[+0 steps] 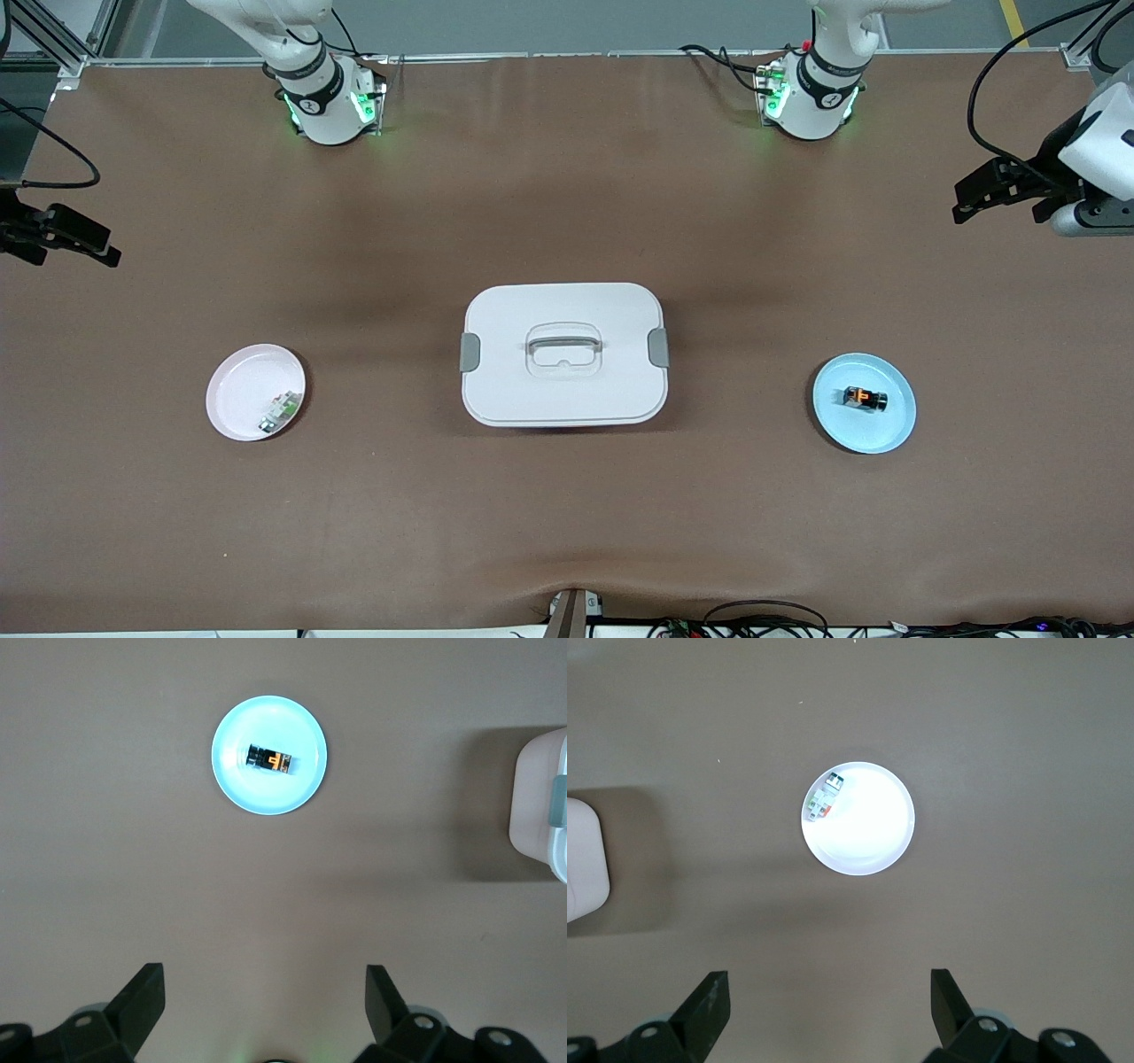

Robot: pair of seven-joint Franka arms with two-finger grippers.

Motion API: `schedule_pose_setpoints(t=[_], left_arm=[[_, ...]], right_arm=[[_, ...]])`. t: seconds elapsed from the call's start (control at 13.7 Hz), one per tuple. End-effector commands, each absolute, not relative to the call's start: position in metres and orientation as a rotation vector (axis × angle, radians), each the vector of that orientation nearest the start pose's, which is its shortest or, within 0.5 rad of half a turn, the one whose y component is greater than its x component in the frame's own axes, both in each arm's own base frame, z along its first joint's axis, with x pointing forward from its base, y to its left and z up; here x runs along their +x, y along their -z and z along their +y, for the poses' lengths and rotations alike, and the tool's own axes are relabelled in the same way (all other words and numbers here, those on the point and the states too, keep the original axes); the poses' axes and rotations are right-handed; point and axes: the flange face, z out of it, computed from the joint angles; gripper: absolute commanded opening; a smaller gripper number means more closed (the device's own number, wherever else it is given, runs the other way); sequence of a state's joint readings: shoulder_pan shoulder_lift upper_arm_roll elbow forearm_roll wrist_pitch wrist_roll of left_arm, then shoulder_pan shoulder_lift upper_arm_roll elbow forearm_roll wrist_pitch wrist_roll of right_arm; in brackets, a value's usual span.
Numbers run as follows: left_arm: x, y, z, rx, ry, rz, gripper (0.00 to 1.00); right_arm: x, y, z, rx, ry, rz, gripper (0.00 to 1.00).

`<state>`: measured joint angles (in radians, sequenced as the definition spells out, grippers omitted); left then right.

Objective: Transfer orange switch to right arm and place
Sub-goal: 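Move the left gripper toward the orange switch on the blue plate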

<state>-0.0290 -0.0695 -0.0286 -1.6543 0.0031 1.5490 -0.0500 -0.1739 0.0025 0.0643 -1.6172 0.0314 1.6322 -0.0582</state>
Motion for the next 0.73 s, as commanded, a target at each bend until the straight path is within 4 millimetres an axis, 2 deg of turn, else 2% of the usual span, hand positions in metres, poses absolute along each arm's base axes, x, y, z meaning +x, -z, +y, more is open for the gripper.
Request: schedule_pose_setpoints(t=[0.0,0.22,0.37,0.66], left_arm=[[0.533,-0.625,-0.03,-3.138,-0.072,0.031,1.0],[0.534,-0.627,-0.03,-3.139,-0.065,0.024,1.0],[0.543,-0.611,-0.025,-3.142,-0.116,-0.002,1.0],[0.578,-0.544,-0.024,-3.126,-0.23,0.008,1.0]], right_arm=[[0.552,-0.611,-0.058,-3.106,0.038,0.094,1.0],[0.552,-0.611,-0.058,-3.106,0.038,0.094,1.0],[0.552,-0.611,-0.057,-3.106,0.038,0.091,1.0],[0.552,-0.611,-0.058,-3.106,0.038,0.094,1.0]])
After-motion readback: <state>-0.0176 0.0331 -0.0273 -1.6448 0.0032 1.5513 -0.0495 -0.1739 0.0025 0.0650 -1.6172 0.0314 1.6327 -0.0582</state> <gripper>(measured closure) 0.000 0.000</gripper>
